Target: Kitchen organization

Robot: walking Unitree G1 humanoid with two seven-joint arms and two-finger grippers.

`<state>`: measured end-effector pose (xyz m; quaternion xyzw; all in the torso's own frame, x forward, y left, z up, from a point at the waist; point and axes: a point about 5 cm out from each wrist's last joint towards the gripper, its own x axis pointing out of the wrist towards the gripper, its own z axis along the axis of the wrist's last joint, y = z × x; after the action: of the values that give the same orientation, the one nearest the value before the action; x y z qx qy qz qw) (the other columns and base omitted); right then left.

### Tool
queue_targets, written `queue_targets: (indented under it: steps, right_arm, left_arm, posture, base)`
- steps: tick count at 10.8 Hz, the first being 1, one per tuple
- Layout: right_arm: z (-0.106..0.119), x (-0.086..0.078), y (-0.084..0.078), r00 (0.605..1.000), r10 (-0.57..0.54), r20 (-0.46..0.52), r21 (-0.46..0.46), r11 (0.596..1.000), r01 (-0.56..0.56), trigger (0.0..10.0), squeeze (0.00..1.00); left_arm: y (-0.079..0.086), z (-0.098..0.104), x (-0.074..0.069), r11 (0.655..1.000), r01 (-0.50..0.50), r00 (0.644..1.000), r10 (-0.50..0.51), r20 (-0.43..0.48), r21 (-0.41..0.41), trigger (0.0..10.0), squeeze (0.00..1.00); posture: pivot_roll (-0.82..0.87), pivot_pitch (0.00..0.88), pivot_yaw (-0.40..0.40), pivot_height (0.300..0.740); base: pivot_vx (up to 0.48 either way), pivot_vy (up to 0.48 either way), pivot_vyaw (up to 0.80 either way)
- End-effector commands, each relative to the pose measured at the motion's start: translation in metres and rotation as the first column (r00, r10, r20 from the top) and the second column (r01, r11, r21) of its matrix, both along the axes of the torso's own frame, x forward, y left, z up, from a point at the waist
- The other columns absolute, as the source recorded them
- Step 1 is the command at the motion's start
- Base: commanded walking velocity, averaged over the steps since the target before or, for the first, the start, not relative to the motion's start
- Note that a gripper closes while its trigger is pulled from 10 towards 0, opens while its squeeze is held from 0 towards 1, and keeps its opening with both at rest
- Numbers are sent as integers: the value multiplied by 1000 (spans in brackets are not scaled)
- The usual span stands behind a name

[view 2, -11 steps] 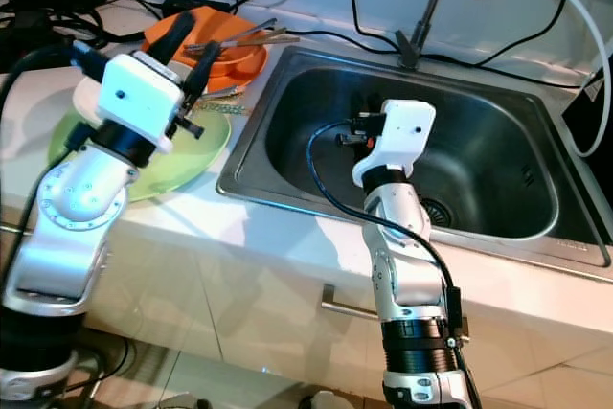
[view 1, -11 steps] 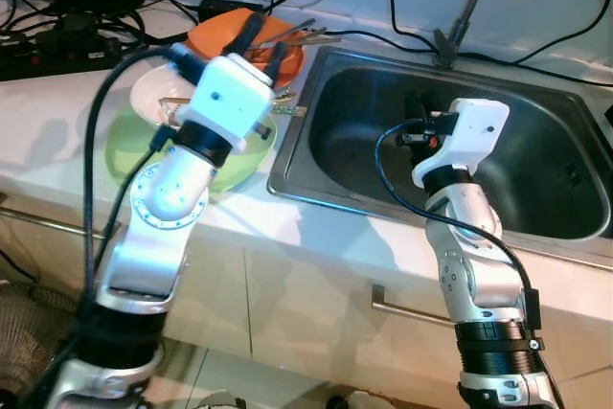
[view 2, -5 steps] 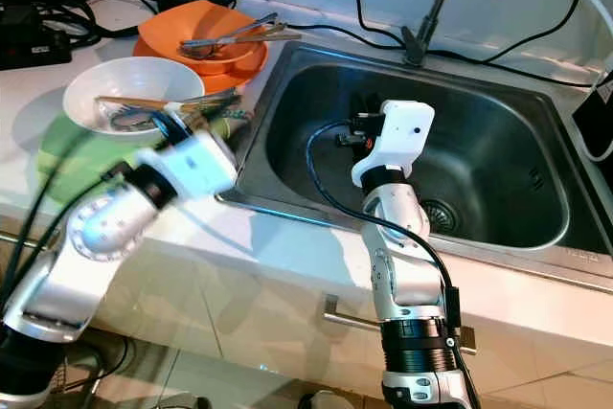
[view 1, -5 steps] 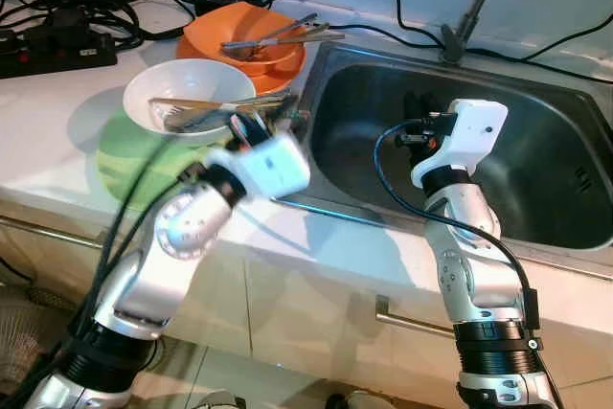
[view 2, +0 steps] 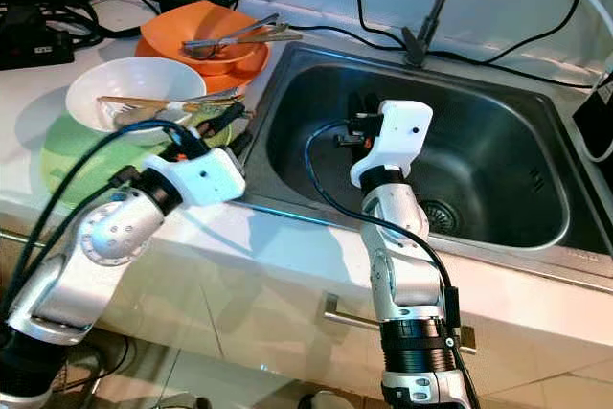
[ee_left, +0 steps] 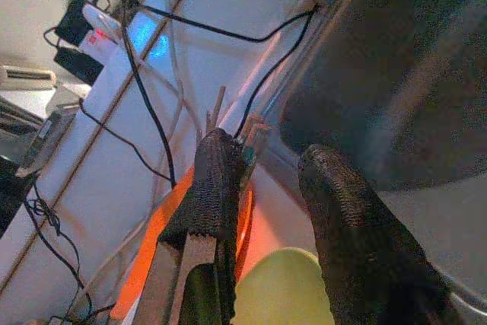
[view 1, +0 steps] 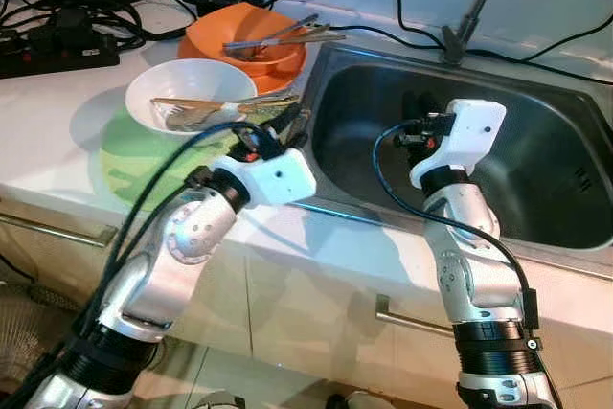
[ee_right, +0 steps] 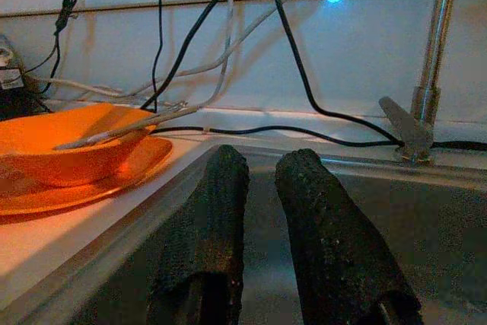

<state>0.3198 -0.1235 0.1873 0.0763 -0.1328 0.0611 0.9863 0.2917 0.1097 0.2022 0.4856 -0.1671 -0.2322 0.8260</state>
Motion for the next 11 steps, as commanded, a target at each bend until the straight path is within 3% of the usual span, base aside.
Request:
queue_targets:
  steps: [1,5,11]
  right_arm:
    - [-2,0,-2,1000,-4,-2,9,1000,4,10000,0]
    - [0,-3,-1,1000,-5,28,35,999,4,10000,0]
    - [-16,-12,-12,998,-42,45,-3,999,42,10000,0]
  left_arm:
    - [-4,0,3,1000,-4,1000,4,9,11,10000,0]
    - [-5,5,12,999,-45,990,48,132,-29,10000,0]
    - [-11,-1,17,998,-42,988,48,150,-44,10000,0]
  posture:
    - [37,65,-94,740]
    - [36,51,-86,740]
    - [31,74,-81,740]
  base:
    - [0,0,0]
    - [0,0,0]
    - [0,0,0]
